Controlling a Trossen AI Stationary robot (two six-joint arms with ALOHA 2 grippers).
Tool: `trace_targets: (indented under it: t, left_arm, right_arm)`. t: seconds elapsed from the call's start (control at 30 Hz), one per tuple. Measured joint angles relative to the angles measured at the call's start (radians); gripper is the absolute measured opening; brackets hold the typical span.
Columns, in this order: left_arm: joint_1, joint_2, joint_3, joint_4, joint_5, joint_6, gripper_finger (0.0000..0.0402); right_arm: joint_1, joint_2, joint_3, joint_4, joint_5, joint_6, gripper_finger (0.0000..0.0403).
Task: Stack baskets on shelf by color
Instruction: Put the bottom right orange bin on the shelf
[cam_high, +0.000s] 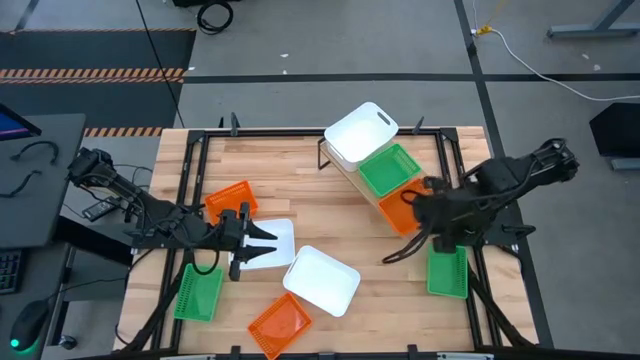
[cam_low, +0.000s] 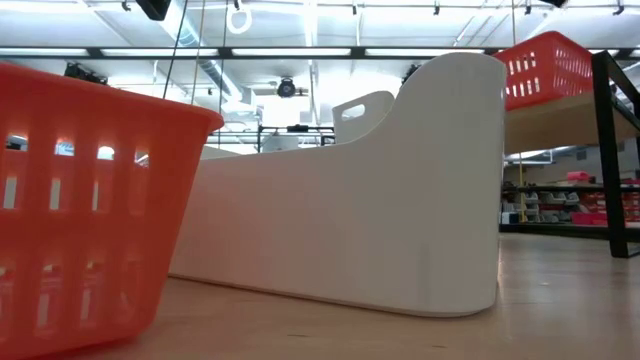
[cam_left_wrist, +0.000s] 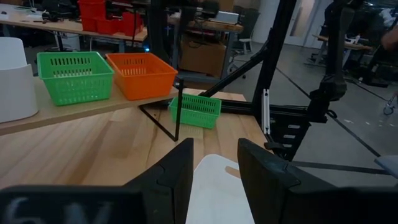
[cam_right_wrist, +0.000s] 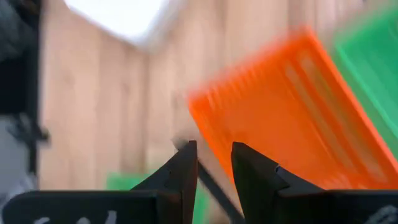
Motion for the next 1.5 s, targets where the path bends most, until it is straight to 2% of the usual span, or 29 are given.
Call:
trace_targets:
  t: [0.2,0.37,0.53,0.77,1.0,1.17,1.5]
  left_arm:
    - [0.000,0.000,0.000,0.004,0.000,0.001,0.0133]
    - [0.000,0.000,0.000,0.007,0.000,0.003,0.0133]
    - [0.000,0.000,0.000,0.007,0.000,0.016,0.0133]
    - [0.000,0.000,0.000,0.007,0.000,0.018,0.0133]
    - [0.000,0.000,0.000,0.008,0.000,0.018,0.0133]
    - [0.000,0.000,0.000,0.007,0.000,0.018,0.0133]
    - [0.000,0.000,0.000,0.007,0.000,0.018,0.0133]
  right_arm:
    - [0.004,0.137,0.000,0.245,-0.010,-0.032,0.0105]
    - [-0.004,0.274,0.000,0.246,-0.010,-0.114,0.0105]
    - [-0.033,0.349,0.000,0.247,0.003,-0.150,0.0105]
    - [-0.073,0.358,0.027,0.217,0.035,-0.106,0.0105]
    - [-0.072,0.354,0.082,0.094,0.104,-0.070,0.0105]
    - [-0.072,0.353,0.083,0.016,0.105,-0.028,0.0105]
    - [-0.070,0.346,0.083,0.059,0.098,-0.023,0.0105]
